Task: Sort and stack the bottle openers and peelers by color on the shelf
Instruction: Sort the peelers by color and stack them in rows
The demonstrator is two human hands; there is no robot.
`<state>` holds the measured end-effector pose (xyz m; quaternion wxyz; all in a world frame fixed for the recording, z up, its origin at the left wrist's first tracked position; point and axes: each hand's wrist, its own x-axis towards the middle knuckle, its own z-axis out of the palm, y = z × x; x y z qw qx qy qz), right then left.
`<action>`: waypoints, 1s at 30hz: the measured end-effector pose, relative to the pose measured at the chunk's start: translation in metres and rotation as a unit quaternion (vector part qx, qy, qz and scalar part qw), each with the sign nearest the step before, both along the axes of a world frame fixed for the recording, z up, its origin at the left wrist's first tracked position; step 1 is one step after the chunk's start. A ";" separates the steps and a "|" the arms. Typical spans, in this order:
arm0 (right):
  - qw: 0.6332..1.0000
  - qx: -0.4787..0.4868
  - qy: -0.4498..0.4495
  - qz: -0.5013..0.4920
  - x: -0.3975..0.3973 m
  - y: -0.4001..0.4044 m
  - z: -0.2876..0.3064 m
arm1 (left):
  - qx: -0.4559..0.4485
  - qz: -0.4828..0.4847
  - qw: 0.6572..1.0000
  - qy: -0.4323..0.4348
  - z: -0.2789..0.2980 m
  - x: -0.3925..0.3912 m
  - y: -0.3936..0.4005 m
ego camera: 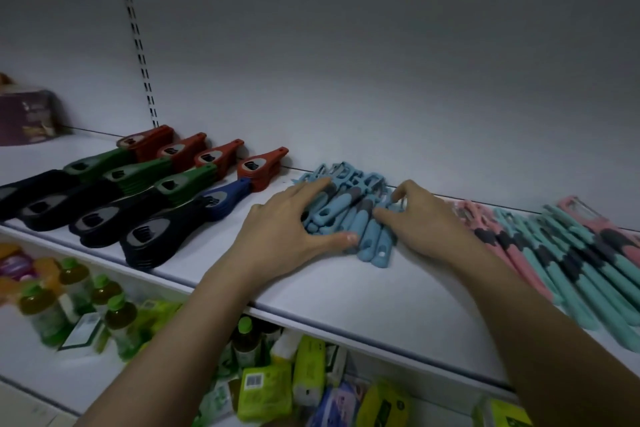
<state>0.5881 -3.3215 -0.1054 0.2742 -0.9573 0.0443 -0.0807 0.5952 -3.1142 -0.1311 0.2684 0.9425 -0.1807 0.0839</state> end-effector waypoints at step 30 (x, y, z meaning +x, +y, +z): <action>0.982 0.116 -0.146 0.010 0.000 0.015 -0.007 | 0.051 0.016 0.993 -0.103 0.000 -0.010 -0.008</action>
